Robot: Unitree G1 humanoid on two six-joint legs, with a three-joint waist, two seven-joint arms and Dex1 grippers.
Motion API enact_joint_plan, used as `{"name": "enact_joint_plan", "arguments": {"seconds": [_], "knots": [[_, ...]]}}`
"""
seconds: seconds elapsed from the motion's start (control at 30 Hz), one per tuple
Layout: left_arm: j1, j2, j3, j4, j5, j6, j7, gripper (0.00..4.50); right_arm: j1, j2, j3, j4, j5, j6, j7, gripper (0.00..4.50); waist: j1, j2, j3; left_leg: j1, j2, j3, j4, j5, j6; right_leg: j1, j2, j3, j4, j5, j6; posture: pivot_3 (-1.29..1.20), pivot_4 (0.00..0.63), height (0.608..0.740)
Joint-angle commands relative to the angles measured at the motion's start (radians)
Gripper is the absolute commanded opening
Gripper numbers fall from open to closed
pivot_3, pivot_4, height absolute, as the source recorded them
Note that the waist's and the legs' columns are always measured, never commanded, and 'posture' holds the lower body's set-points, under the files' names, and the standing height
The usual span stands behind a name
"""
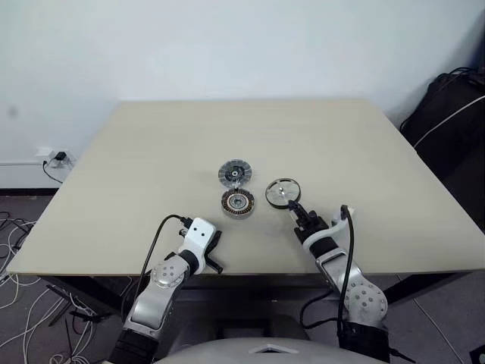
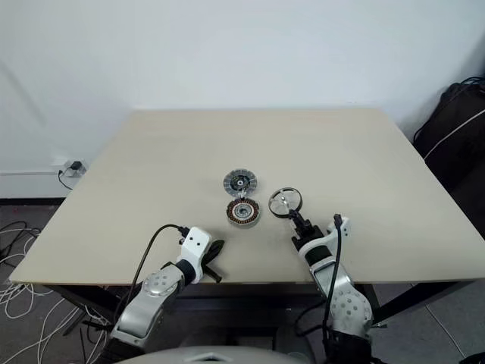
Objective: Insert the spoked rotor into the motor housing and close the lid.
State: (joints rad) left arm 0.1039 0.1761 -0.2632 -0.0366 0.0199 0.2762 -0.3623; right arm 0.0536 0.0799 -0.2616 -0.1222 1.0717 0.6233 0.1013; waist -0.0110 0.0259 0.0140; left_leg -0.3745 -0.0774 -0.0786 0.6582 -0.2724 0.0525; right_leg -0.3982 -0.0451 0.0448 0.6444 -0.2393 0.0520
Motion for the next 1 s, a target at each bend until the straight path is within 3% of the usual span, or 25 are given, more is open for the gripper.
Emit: {"name": "enact_joint_plan", "arguments": {"seconds": [0.03, 0.47, 1.0], "knots": [[-0.002, -0.012, 0.002, -0.024, -0.004, -0.020, 0.011, 0.00, -0.072, 0.058, 0.054, 0.011, 0.014, 0.020, -0.004, 0.38, 0.000, 0.000, 0.000, 0.000, 0.000, 0.000, 0.000, 0.000, 0.000, 0.000, 0.000, 0.000, 0.000, 0.000, 0.000, 0.00, 0.000, 0.740], [0.039, 0.004, 0.033, -0.070, -0.003, -0.034, 0.021, 0.00, -0.215, 0.085, 0.146, 0.259, -0.015, 0.000, 0.060, 0.38, -0.001, 0.000, 0.000, 0.000, 0.000, 0.000, 0.000, 0.000, 0.000, 0.000, 0.000, 0.000, 0.000, 0.000, 0.000, 0.00, 0.000, 0.740], [0.081, 0.030, 0.045, -0.130, -0.003, -0.005, 0.034, 0.00, -0.340, 0.125, 0.091, 0.437, 0.001, -0.024, 0.115, 0.38, -0.003, 0.000, 0.000, 0.001, 0.000, 0.000, 0.000, 0.000, -0.001, -0.001, 0.001, 0.000, 0.001, 0.001, -0.001, 0.00, 0.000, 0.740]]}}
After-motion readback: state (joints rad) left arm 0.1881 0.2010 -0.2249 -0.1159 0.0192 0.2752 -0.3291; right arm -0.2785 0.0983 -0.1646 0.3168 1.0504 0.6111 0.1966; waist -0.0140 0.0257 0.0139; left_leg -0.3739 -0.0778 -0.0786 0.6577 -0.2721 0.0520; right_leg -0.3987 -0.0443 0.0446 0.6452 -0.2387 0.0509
